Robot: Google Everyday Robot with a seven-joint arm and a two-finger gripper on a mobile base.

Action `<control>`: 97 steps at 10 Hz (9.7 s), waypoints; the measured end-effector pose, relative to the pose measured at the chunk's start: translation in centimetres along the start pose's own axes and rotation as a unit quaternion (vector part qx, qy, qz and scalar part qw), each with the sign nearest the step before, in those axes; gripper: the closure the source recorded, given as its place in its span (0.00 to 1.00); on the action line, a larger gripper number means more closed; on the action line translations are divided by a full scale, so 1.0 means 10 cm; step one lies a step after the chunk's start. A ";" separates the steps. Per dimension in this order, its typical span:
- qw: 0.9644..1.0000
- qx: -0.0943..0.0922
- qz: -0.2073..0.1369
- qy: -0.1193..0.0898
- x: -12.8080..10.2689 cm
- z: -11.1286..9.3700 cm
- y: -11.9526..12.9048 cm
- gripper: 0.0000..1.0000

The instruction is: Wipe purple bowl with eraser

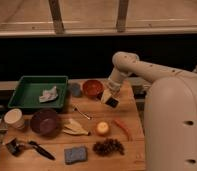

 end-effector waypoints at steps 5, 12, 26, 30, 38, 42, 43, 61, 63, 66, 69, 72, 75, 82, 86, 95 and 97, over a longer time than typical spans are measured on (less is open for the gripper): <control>0.999 0.024 -0.045 -0.011 -0.26 0.08 0.83 1.00; 0.998 0.009 -0.063 -0.025 -0.60 0.27 1.10 1.00; 0.979 -0.024 -0.199 -0.045 -1.48 0.83 2.39 1.00; 0.977 -0.027 -0.207 -0.042 -1.57 0.88 2.43 1.00; 0.976 -0.018 -0.216 -0.011 -1.56 1.05 2.45 1.00; 0.971 -0.012 -0.237 0.013 -1.77 1.18 2.50 1.00; 0.969 -0.016 -0.246 0.018 -1.85 1.24 2.54 1.00; 0.968 -0.017 -0.243 -0.056 -2.18 1.43 2.71 1.00; 0.970 -0.025 -0.236 -0.057 -2.18 1.53 2.65 1.00; 0.973 -0.055 -0.213 -0.065 -2.16 1.72 2.48 1.00; 0.971 -0.070 -0.219 -0.069 -2.25 1.76 2.55 1.00; 0.967 -0.064 -0.239 -0.066 -2.22 1.66 2.73 1.00; 0.970 -0.060 -0.229 -0.050 -1.95 1.63 2.75 1.00; 0.983 -0.013 -0.180 -0.037 -1.73 1.52 2.30 1.00; 0.975 -0.022 -0.217 -0.038 -2.29 1.75 2.45 1.00; 0.968 -0.033 -0.248 -0.039 -1.89 1.52 2.87 1.00; 0.970 -0.019 -0.238 -0.036 -1.89 1.49 2.71 1.00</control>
